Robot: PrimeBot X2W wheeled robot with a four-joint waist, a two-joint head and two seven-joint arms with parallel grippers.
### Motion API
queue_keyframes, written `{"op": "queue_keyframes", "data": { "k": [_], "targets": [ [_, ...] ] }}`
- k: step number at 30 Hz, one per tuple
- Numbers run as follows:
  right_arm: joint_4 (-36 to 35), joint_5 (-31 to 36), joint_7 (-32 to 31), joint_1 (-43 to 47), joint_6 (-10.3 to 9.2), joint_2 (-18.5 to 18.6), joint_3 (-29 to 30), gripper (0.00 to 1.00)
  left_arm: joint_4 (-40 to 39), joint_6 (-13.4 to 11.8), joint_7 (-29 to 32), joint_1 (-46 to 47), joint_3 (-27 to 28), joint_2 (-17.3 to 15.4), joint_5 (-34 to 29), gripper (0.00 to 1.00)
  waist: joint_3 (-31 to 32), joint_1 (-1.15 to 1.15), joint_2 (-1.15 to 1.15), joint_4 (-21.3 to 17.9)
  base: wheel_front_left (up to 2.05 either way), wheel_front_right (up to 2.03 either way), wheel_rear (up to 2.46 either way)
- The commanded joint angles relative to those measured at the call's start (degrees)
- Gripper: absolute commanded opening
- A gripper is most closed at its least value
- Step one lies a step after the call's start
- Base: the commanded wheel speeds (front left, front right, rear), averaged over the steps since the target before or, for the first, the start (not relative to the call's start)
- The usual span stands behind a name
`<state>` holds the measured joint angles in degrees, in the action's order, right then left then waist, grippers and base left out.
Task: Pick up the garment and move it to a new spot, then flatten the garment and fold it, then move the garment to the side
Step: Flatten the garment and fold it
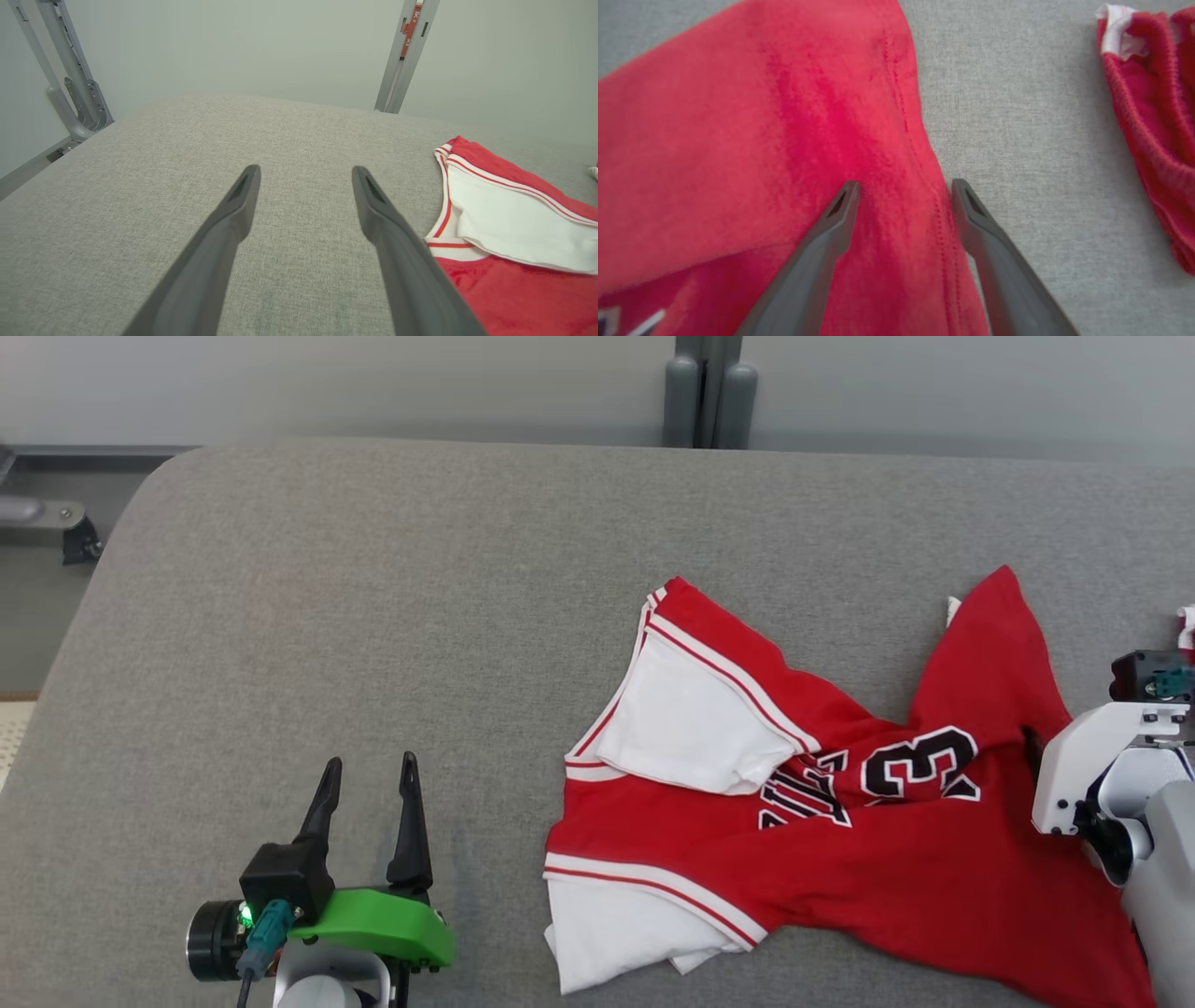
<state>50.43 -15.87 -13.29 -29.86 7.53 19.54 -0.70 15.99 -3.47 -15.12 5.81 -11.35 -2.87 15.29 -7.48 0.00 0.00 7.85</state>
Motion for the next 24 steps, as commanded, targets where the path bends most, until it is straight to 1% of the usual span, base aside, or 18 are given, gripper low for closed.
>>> {"op": "queue_keyframes", "data": {
  "k": [1,8,9,10,11,12,13,18,21,24],
  "targets": [
    [1.7,-0.6,-0.4,-1.5,-0.09,0.1,-0.9,1.0,-0.1,0.2,0.0,1.1,0.0,-0.1,-0.2,1.0,-2.4,0.0,0.0,2.4,0.0,0.0,0.0],
    [7.9,-3.7,-3.8,-4.0,-0.03,-0.8,-6.5,1.0,-0.3,0.0,0.0,1.5,-0.1,-0.1,0.1,1.0,-3.3,0.0,0.0,3.3,0.0,0.0,0.0],
    [8.2,-4.0,-3.8,-4.4,-0.03,-0.7,-7.5,0.94,-0.3,0.0,0.0,1.5,-0.1,-0.1,0.1,1.0,-3.4,0.0,0.0,3.4,0.0,0.0,0.0],
    [8.5,-4.1,-3.4,-4.8,-0.03,-0.4,-8.1,0.52,-0.3,-0.1,0.0,1.5,0.0,-0.1,0.2,1.0,-3.5,0.0,0.0,3.4,0.0,0.0,0.0],
    [9.0,-4.0,-3.1,-5.2,-0.04,-0.1,-8.9,0.39,-0.3,-0.1,0.0,1.7,-0.1,-0.1,0.3,1.0,-3.5,0.0,0.0,3.4,0.0,0.0,0.0],
    [9.2,-4.0,-2.8,-5.5,-0.04,0.1,-9.4,0.17,-0.3,-0.2,0.0,1.8,-0.1,-0.1,0.4,1.0,-3.6,0.0,0.0,3.4,0.0,0.0,0.0],
    [9.6,-4.0,-2.3,-6.0,-0.04,0.5,-9.9,0.0,-0.3,-0.2,0.0,1.9,-0.2,-0.1,0.4,1.0,-3.6,0.0,0.0,3.4,0.0,0.0,0.0],
    [11.1,-2.9,1.5,-9.3,-0.12,2.6,-10.8,0.0,-0.2,-0.4,0.0,2.1,-0.7,-0.1,0.8,1.0,-3.6,0.0,0.0,3.9,0.0,0.0,0.0],
    [12.6,-1.5,5.8,-12.3,-0.12,3.8,-9.5,0.0,-0.2,-0.5,0.0,2.2,-0.8,-0.1,0.7,1.0,-3.7,0.0,0.0,4.4,0.0,0.0,0.0],
    [14.9,0.3,10.1,-14.9,-0.12,4.0,-6.9,0.0,-0.2,-0.5,0.0,2.4,-0.8,-0.1,0.9,1.0,-3.8,0.0,0.0,5.0,0.0,0.0,0.0]
  ]
}}
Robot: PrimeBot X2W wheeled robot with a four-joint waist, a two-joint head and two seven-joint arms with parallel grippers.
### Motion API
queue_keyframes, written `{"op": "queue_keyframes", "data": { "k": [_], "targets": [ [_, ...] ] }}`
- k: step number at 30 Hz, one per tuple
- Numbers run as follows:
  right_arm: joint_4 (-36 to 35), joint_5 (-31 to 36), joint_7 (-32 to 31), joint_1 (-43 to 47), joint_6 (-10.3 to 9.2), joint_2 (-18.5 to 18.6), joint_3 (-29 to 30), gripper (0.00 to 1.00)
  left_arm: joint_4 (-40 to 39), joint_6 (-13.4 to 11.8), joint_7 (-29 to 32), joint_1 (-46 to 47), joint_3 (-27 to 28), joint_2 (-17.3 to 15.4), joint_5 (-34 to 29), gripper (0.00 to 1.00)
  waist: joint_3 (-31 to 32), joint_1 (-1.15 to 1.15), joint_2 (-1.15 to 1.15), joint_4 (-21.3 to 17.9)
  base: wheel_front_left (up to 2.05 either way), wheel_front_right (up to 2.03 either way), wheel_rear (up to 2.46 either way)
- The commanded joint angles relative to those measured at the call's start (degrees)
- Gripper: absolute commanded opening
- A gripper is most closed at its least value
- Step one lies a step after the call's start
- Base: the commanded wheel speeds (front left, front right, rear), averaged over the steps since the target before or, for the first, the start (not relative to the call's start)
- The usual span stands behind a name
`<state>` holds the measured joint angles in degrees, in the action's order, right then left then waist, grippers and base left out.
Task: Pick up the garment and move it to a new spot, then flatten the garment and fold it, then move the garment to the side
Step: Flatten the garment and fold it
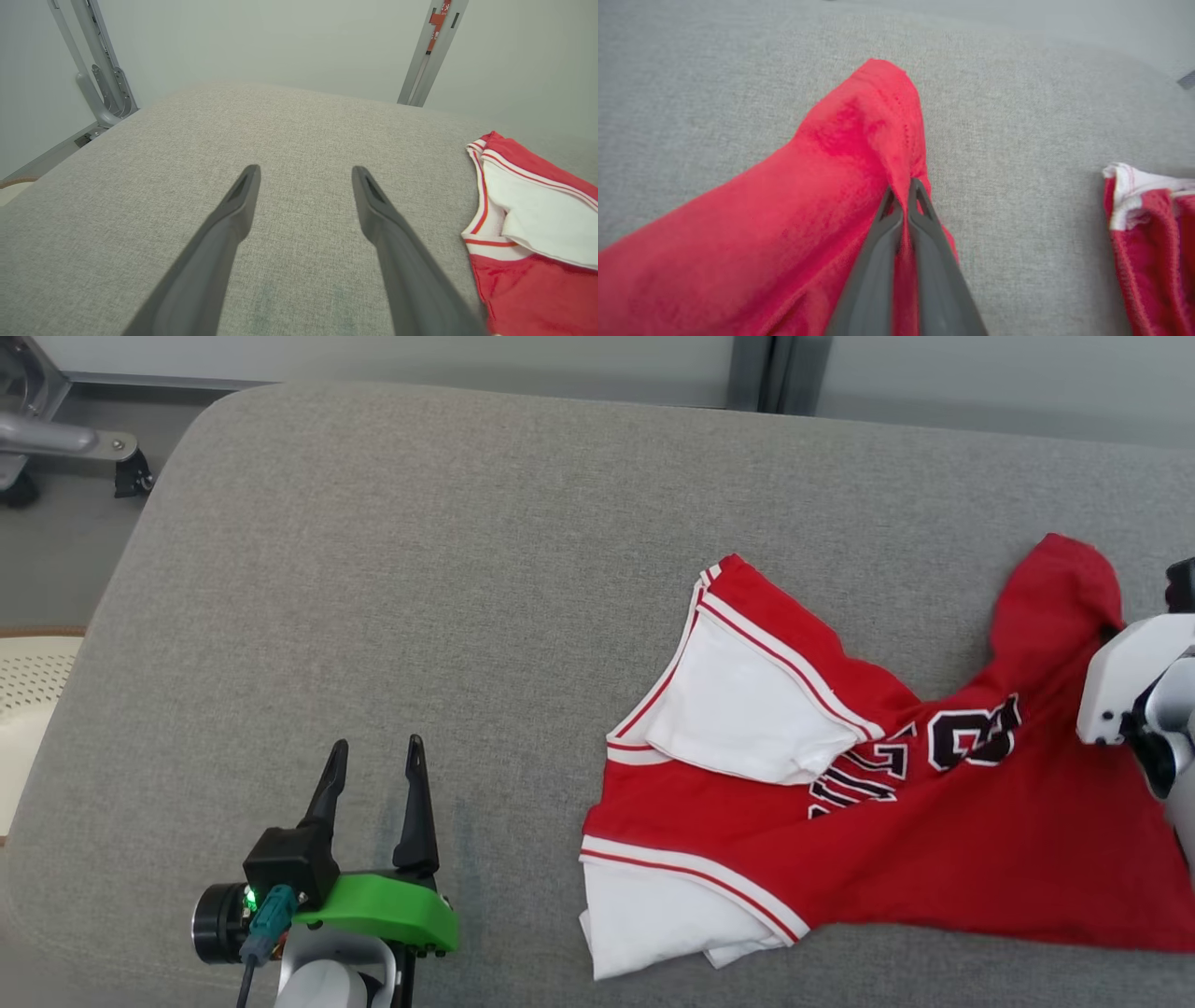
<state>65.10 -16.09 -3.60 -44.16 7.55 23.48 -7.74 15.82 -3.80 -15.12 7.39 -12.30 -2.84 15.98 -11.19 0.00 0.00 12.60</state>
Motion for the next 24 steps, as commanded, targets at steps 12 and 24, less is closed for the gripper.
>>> {"op": "queue_keyframes", "data": {
  "k": [12,24],
  "targets": [
    [7.1,9.9,13.0,-7.9,-0.13,0.9,10.7,0.0,-0.2,-0.4,0.0,1.5,-0.5,-0.1,0.8,1.0,-0.6,0.0,0.0,3.2,0.0,0.0,0.0],
    [7.6,16.5,16.8,-5.9,-0.13,-4.0,16.7,1.0,0.2,-0.3,0.0,-0.3,-1.5,-0.1,0.4,1.0,1.7,0.0,0.0,0.3,0.0,0.0,0.0]
  ]
}}
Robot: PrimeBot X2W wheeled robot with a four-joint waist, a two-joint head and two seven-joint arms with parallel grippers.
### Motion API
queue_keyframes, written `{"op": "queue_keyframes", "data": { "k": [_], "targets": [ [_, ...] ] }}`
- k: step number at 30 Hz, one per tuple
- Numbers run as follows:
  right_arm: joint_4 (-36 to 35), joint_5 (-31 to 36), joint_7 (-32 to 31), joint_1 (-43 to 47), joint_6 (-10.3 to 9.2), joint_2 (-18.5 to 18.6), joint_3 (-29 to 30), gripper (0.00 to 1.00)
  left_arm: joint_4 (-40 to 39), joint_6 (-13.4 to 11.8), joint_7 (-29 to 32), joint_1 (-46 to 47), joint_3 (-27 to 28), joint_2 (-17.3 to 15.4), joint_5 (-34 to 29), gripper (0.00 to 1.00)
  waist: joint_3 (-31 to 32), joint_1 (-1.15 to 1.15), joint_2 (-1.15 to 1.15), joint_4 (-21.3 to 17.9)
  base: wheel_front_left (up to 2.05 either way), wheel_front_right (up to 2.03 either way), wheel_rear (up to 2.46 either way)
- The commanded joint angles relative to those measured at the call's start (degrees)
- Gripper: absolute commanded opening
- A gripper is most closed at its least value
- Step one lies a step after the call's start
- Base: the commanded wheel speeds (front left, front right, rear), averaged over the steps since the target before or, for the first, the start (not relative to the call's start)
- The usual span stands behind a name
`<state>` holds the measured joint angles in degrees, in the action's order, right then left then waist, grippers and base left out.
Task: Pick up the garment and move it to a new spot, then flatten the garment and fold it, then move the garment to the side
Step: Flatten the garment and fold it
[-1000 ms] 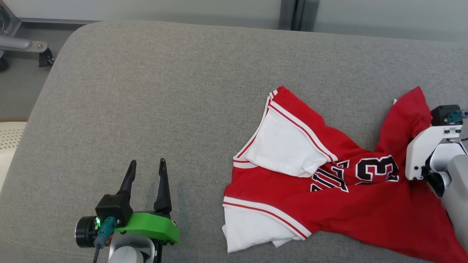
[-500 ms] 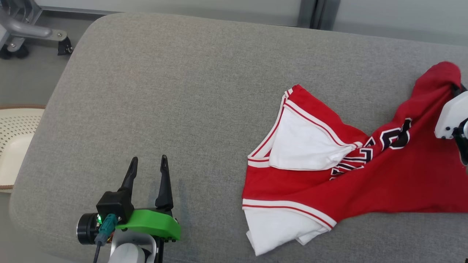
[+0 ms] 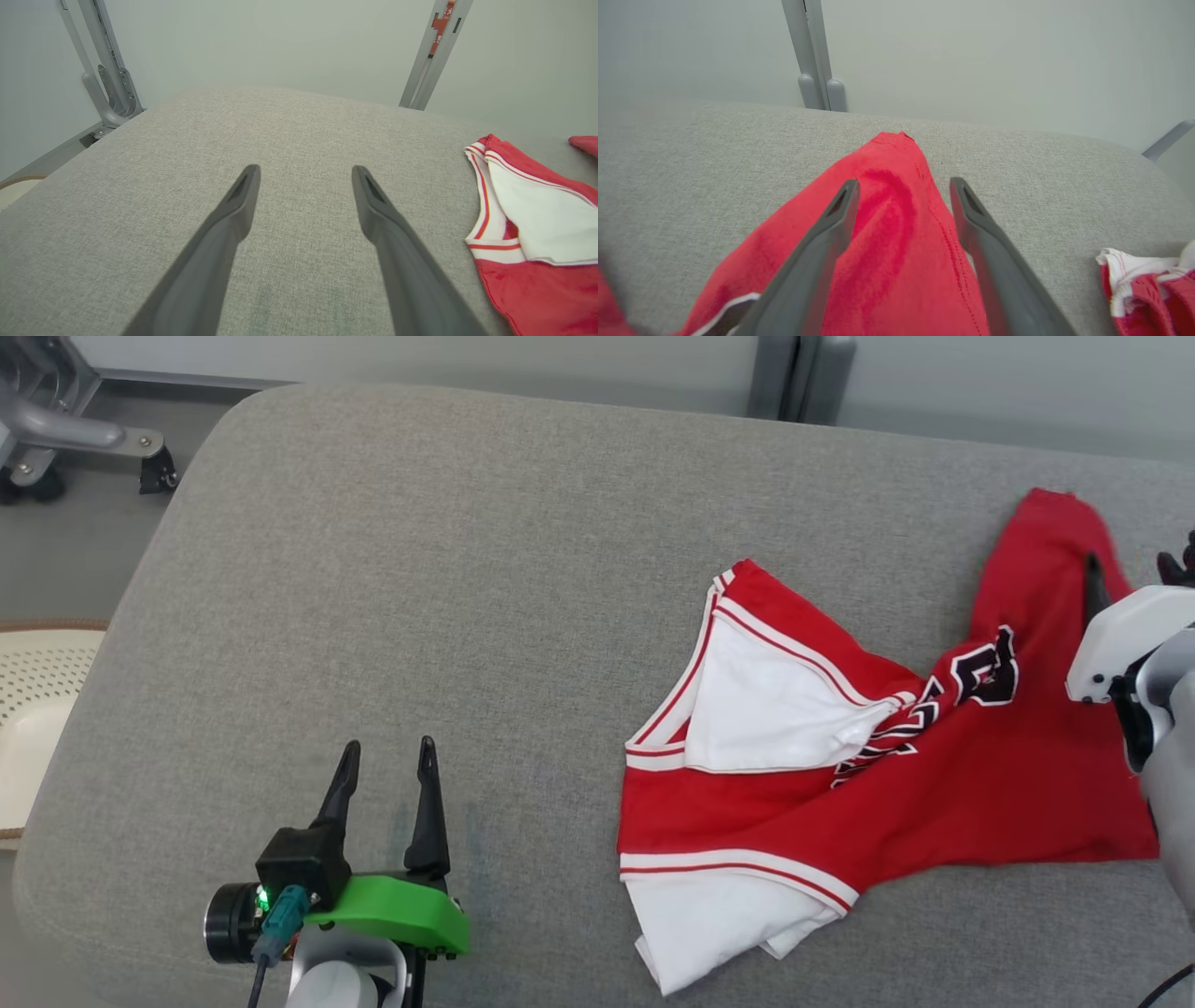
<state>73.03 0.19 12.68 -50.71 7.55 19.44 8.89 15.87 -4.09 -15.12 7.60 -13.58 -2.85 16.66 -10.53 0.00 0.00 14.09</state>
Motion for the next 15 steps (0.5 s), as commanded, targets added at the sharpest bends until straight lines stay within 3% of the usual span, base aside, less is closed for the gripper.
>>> {"op": "queue_keyframes", "data": {
  "k": [1,7,15],
  "targets": [
    [-0.7,0.5,0.9,1.1,-0.13,-0.3,-0.1,1.0,0.3,0.1,0.0,-0.7,-0.4,-0.1,-0.4,1.0,1.5,0.0,0.0,-1.6,0.0,0.0,0.0],
    [-7.2,-1.3,2.5,5.9,-0.13,-4.3,-2.4,1.0,2.5,1.4,0.0,-1.4,-2.8,-0.1,0.2,1.0,5.3,0.0,0.0,-5.3,0.0,0.0,0.0],
    [-31.2,-8.1,2.5,22.7,-0.12,-7.7,-6.1,1.0,5.9,1.3,0.0,-2.7,-5.9,-0.2,1.9,1.0,10.5,0.0,0.0,-10.3,0.0,0.0,0.0]
  ]
}}
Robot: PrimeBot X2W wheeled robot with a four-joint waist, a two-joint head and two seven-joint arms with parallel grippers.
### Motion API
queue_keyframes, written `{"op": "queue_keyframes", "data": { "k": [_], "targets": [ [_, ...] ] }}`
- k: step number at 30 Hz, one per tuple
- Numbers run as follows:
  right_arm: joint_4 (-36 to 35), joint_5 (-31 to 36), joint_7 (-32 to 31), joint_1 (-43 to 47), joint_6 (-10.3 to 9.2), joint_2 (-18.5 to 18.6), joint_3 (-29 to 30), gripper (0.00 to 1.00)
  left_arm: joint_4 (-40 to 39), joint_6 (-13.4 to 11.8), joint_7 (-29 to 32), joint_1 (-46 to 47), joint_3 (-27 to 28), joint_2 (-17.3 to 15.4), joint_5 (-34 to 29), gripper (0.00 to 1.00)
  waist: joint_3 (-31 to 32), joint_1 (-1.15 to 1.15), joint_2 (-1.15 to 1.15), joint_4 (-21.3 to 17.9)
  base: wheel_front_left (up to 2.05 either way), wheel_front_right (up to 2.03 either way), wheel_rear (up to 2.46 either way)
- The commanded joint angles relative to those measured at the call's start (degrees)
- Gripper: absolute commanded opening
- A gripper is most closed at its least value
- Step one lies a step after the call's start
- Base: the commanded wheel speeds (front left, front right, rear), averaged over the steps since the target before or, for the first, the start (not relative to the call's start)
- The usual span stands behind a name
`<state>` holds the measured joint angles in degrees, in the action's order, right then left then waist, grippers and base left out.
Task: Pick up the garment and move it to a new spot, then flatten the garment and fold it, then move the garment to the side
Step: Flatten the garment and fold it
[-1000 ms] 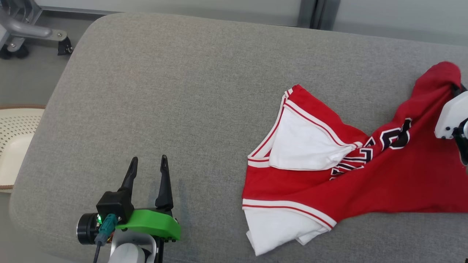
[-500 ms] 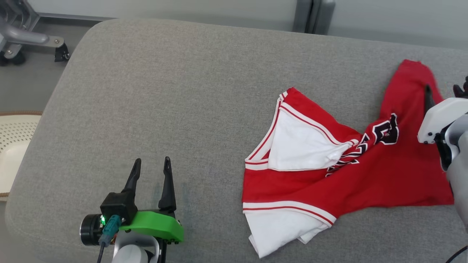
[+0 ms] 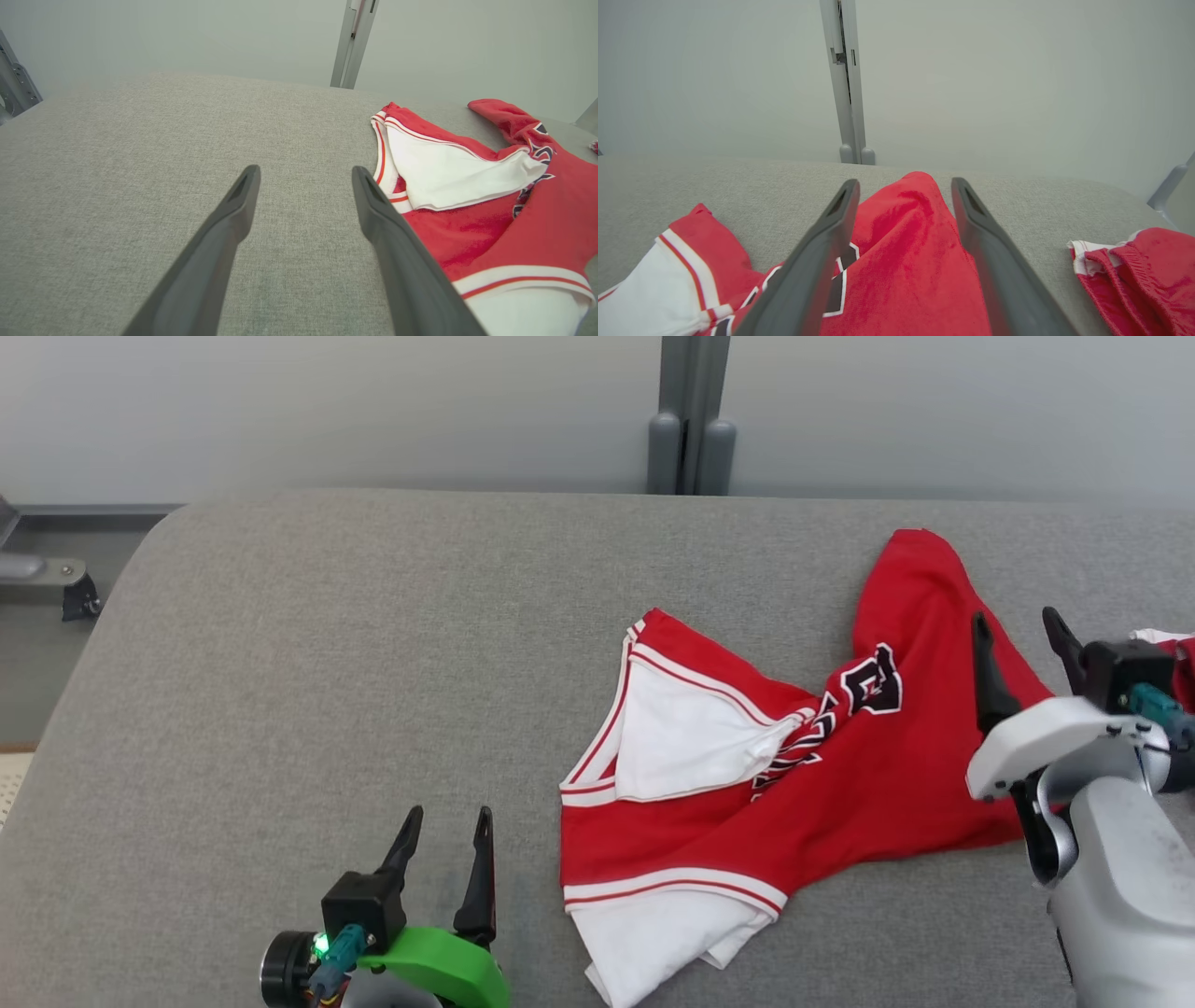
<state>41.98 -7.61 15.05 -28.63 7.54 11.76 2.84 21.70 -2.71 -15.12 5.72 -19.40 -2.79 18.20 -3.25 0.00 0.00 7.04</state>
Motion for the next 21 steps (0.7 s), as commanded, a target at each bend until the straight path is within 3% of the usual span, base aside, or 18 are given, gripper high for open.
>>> {"op": "queue_keyframes", "data": {
  "k": [1,5,9,14,21],
  "targets": [
    [-3.2,-1.3,0.1,3.3,-0.11,-0.5,-0.5,1.0,0.4,-0.3,0.0,-1.0,-0.2,-0.2,0.6,1.0,3.7,0.0,0.0,-3.8,0.0,0.0,0.0],
    [-15.5,-3.3,0.1,14.5,-0.11,-2.2,-1.1,1.0,1.3,-0.9,0.0,-1.6,-0.1,-0.2,1.2,1.0,5.3,0.0,0.0,-5.7,0.0,0.0,0.0],
    [-21.6,-2.6,0.1,21.4,-0.1,-4.4,-0.4,1.0,2.8,-0.5,0.0,-2.0,-0.5,-0.2,1.6,1.0,6.1,0.0,0.0,-6.5,0.0,0.0,0.0],
    [-25.7,-1.8,0.1,27.2,-0.1,-7.4,-0.9,1.0,7.0,0.3,1.4,-1.5,-2.4,-0.2,2.6,1.0,6.3,0.0,0.0,-7.5,0.0,0.0,0.0],
    [-27.0,-1.3,0.2,29.0,-0.1,-8.6,-2.8,1.0,13.9,1.9,7.3,3.0,-5.6,-0.2,4.3,1.0,5.2,0.0,0.0,-9.7,0.0,0.0,0.0]
  ]
}}
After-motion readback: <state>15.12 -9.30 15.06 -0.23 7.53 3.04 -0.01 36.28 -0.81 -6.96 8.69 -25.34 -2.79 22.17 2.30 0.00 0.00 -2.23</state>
